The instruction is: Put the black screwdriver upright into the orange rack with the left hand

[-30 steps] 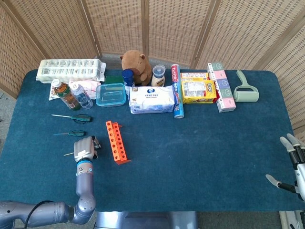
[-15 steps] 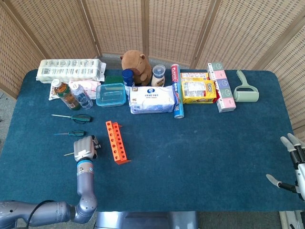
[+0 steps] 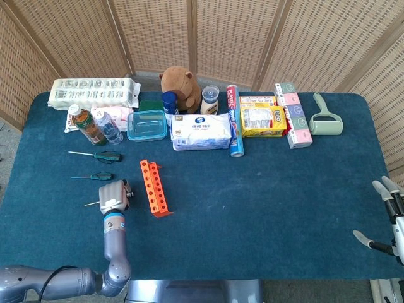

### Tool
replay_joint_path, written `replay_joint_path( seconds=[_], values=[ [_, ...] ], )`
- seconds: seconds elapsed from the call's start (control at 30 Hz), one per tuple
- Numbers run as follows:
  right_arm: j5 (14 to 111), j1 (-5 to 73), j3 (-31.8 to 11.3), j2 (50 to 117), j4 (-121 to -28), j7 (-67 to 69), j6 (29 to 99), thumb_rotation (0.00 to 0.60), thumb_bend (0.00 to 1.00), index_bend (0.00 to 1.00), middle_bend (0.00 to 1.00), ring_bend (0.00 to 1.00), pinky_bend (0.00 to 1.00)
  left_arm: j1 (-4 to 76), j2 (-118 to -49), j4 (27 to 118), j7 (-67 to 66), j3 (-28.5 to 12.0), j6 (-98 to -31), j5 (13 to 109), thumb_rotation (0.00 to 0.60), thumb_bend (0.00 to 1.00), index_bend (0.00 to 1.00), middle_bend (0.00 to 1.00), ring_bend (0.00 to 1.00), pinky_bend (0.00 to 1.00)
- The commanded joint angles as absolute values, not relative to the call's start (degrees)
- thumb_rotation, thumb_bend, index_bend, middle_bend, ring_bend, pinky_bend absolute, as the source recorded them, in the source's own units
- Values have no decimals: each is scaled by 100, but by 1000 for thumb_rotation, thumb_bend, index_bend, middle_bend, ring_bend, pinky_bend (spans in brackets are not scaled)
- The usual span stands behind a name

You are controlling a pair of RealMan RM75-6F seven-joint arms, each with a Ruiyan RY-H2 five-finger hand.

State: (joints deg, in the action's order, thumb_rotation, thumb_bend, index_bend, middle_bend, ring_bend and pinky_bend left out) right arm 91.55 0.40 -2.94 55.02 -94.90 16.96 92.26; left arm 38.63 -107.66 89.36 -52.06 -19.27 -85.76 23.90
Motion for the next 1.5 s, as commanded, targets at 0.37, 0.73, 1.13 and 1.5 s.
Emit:
replay_joint_path(
  seconds=[0.37,0.73,1.13,1.5],
  values=[
    [9145,32,-299,5483,-9495,1745,9239,600,0,16,0,0,0,3869,-10914,8739,-5322,-1852,-8681,2560,600,413,458,1000,998,983],
    [9167,27,-289,5480,-9501,1747,9247,600,0,16,0,0,0,3844,-11025,8623,-5377,-1839,-8684,2671,600,423,476,1000,998,983],
    [9149,30,-297,5471,-9490,1776,9239,599,0,16,0,0,0,3754,-10870,8925,-5425,-1901,-8789,2811,600,431,477,1000,999,983],
    [9133,39,-296,5503,-9512,1666,9207,600,0,16,0,0,0,3455,-10100,10002,-5241,-1864,-8950,3172,600,431,477,1000,999,983]
  ],
)
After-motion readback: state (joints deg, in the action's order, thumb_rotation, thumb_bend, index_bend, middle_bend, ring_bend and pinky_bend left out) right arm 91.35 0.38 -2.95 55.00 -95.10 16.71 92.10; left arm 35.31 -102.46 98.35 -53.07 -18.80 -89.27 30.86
